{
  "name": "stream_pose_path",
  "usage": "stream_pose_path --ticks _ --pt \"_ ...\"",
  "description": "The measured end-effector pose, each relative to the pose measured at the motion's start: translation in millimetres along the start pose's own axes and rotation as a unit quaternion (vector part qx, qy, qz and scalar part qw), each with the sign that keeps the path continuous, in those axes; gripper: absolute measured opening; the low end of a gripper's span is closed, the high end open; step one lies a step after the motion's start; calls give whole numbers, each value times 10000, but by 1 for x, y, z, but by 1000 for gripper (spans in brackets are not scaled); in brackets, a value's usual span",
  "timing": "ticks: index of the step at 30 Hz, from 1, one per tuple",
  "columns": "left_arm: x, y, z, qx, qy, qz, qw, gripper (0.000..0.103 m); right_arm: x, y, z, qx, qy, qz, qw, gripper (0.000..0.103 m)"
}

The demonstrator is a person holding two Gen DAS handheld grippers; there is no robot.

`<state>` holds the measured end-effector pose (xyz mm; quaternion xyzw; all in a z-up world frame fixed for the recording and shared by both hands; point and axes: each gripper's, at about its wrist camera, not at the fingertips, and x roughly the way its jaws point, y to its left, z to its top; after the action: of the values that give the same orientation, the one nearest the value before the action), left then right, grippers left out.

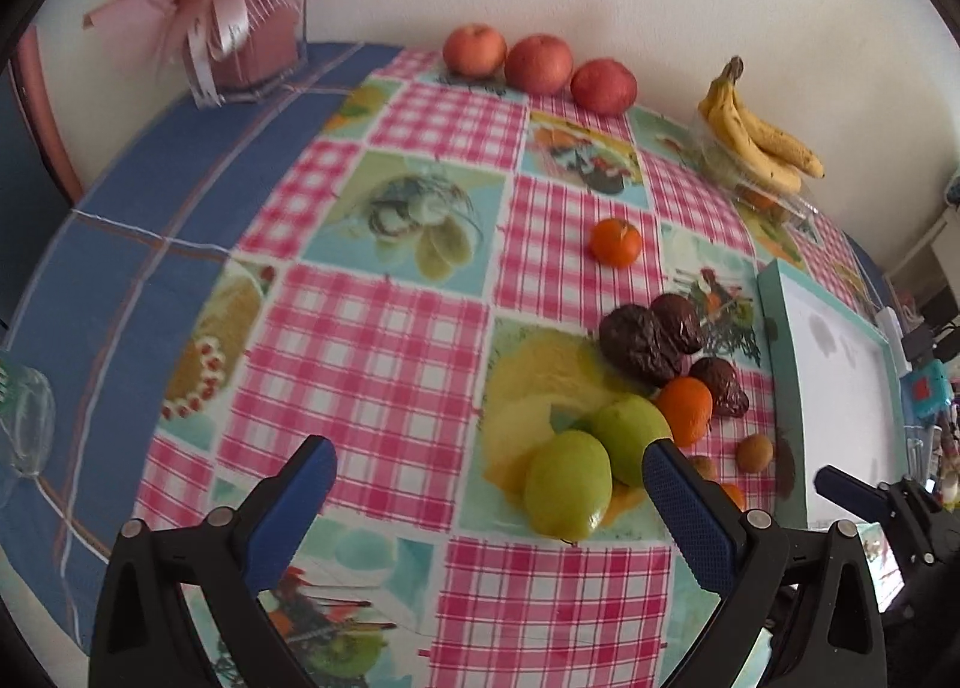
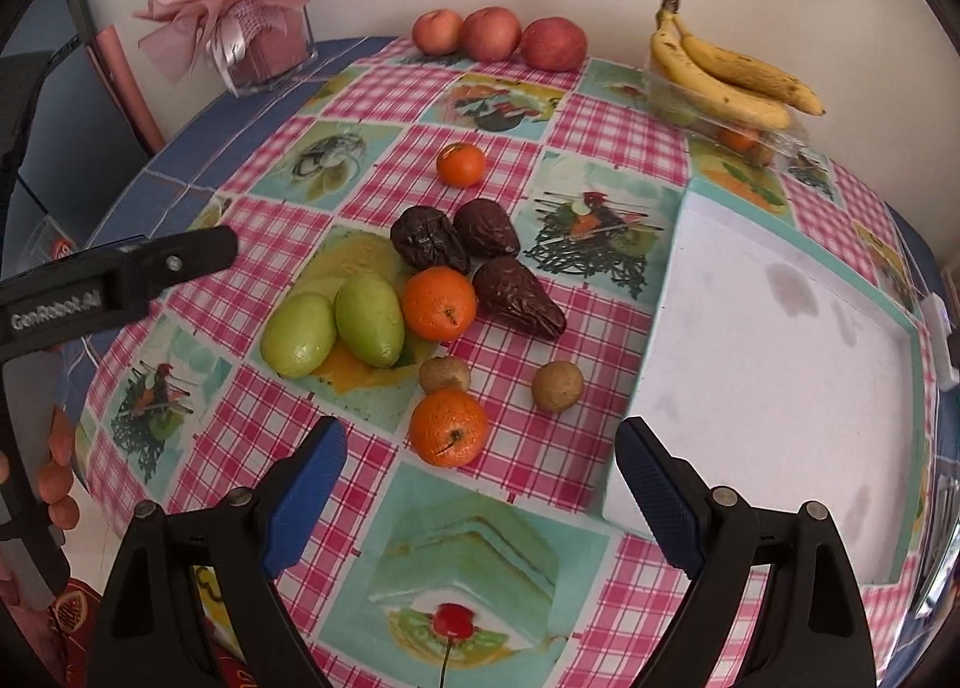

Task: Organize fruits
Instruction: 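Grasp a green pear with the left tool while the right tool grasps a mandarin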

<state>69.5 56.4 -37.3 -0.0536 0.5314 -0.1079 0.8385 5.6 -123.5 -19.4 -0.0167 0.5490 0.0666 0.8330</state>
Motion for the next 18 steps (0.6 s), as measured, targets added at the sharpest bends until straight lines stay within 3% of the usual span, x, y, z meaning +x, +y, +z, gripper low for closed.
stream_pose_path --ticks 2,6,8,9,13,18 --pt "3 -1 -1 -6 69 -40 10000 101 6 3 1 -83 76 -2 9999 89" --pt "10 -4 -4 58 239 -102 9996 90 16 7 1 -200 225 3 9995 88" --pt "12 -6 -6 75 297 -162 9994 87 22 9 2 -283 281 -3 9992 73" --pt "13 -8 -6 94 317 -186 9993 84 25 10 2 -303 308 3 9991 70" --pt "18 -11 -8 125 432 -269 9986 72 36 9 1 -307 457 76 9985 69" --pt "22 -15 -10 175 526 -396 9977 58 44 4 3 -263 506 73 9983 57"
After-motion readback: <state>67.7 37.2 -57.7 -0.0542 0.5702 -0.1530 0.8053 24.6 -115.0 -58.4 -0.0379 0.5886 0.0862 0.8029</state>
